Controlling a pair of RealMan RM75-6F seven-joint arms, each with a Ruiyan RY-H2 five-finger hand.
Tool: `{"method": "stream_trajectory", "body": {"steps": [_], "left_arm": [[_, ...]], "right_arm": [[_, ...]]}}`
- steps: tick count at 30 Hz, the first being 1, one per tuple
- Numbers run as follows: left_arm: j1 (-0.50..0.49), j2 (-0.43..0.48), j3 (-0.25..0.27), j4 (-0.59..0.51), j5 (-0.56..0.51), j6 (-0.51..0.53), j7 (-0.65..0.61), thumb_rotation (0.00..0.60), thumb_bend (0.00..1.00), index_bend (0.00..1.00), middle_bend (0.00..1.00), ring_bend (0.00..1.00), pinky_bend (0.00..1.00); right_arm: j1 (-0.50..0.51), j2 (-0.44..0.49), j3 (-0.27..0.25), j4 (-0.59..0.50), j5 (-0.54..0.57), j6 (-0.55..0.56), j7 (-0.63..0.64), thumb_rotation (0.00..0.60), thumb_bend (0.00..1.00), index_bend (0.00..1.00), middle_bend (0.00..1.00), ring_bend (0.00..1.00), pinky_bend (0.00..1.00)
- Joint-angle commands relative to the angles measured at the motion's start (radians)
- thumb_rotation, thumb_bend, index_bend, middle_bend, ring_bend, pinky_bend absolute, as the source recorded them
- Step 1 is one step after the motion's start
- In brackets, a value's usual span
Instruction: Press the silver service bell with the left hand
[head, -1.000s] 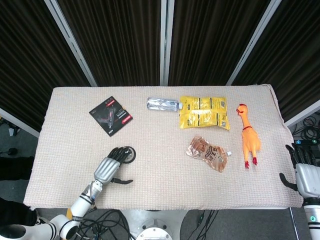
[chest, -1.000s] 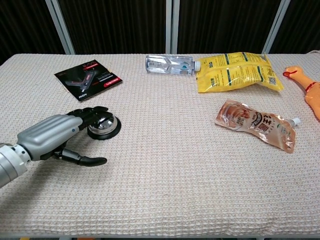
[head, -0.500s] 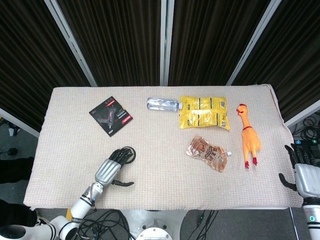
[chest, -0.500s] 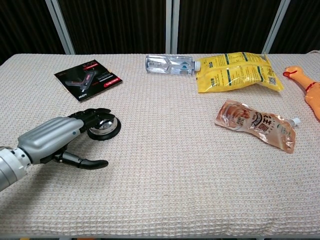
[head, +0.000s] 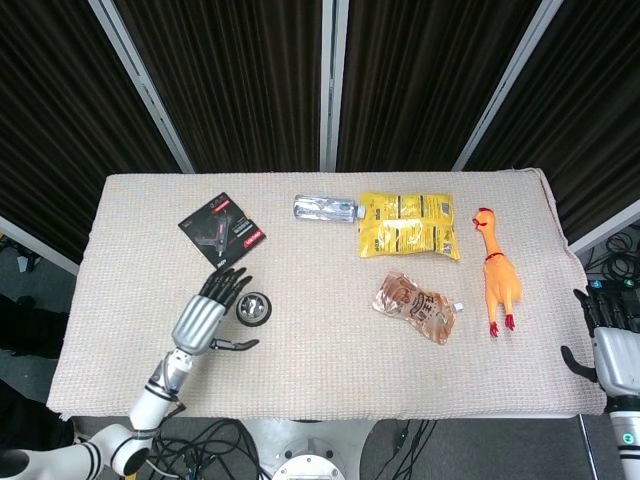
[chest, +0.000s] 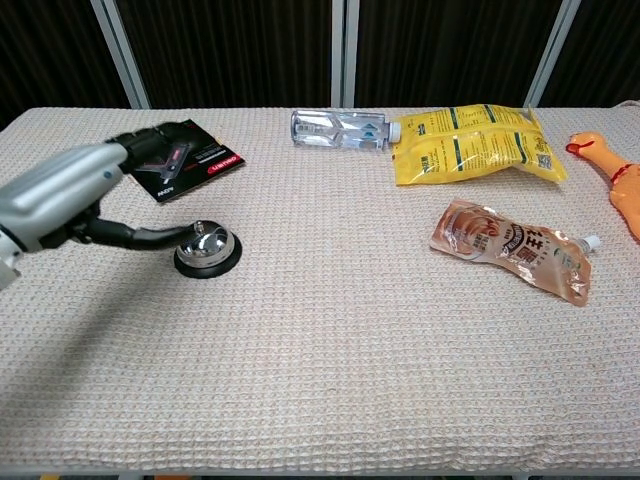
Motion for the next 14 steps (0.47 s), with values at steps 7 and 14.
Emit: {"method": "stream_trajectory", "body": {"steps": [7,14], "left_arm": [[0.168,0.273,0.010,-0.207,-0.096,0.129,0.145,0.184,0.00,0.01,0.00,0.00,0.00],[0.268,0.385,0.041,-0.280,-0.124,0.205,0.176,0.206,0.00,0.01,0.00,0.00,0.00]], "right_arm": [[0.010,-0.022,-0.003,0.009,-0.017,-0.006,0.000,0.600,0.24,0.00,0.00,0.00,0.00],[0.028,-0.044,-0.001,0.004,-0.026,-0.017,-0.023,0.600,0.24,0.00,0.00,0.00,0.00]]}}
